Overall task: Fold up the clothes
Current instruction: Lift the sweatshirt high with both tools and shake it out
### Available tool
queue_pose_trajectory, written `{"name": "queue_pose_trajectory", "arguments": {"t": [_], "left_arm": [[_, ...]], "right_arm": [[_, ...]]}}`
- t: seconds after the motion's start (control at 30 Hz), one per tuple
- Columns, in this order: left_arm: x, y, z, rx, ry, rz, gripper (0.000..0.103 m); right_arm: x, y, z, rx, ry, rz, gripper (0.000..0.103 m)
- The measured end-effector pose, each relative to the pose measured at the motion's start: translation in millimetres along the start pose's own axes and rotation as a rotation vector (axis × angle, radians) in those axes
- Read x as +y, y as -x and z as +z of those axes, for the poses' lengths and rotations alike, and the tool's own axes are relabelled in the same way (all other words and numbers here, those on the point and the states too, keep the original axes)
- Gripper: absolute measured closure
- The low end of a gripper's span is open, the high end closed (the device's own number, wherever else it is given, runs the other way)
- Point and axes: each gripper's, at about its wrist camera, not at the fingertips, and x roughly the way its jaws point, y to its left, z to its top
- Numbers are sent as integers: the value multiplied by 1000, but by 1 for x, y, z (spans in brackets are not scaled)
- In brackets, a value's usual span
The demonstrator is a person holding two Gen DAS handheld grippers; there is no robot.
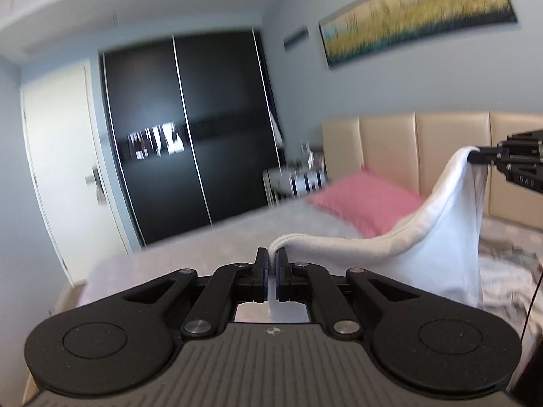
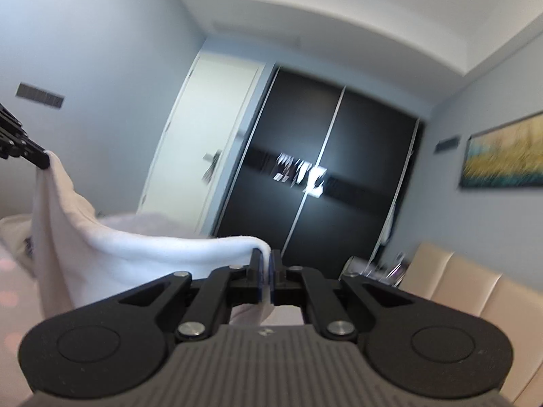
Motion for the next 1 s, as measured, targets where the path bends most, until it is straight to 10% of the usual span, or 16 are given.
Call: {"name": "queue_pose_trajectory", "arguments": {"t": [0.3,0.63,1.0], "left_arm": [[-48,84,78,-297,-83,14,101],[-75,137,100,-414,-121,30,101],[-58,48,50,-144,-77,16,101]], "right_arm": [[-22,78,71,-245,-19,-164,99],[-20,152,109,-423,-9,-241,99],[-2,71,52,-194,-42,-187,99]]}}
